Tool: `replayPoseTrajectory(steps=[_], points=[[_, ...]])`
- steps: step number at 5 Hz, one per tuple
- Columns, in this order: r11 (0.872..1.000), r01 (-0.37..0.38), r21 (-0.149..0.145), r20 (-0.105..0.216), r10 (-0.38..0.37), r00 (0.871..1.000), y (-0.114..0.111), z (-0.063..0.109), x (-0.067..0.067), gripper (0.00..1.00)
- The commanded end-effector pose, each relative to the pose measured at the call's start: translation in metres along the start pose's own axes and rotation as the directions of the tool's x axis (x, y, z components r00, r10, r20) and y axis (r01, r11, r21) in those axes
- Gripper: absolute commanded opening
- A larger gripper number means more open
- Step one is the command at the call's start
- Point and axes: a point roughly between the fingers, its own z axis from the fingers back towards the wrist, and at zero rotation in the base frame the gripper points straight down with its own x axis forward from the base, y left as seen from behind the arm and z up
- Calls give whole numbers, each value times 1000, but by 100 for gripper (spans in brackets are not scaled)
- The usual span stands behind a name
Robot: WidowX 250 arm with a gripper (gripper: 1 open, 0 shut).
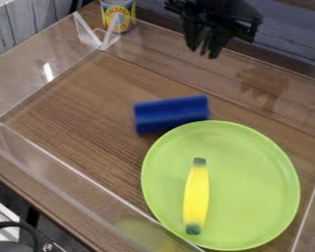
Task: Remove the blue object from inside the green plate and put it on the table
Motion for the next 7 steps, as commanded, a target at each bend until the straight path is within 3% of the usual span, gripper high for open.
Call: replayPoseTrajectory(steps=[1,3,4,5,7], points=[[999,38,4,18,-38,999,11,6,-5,100],[999,-29,25,-29,30,999,20,-12,-6,100],[999,49,1,-38,-49,998,20,-18,-13,100],[989,144,-30,-39,-145,989,20,-23,-20,100],[970,234,-60,-52,-238,970,1,-40,-25,100]])
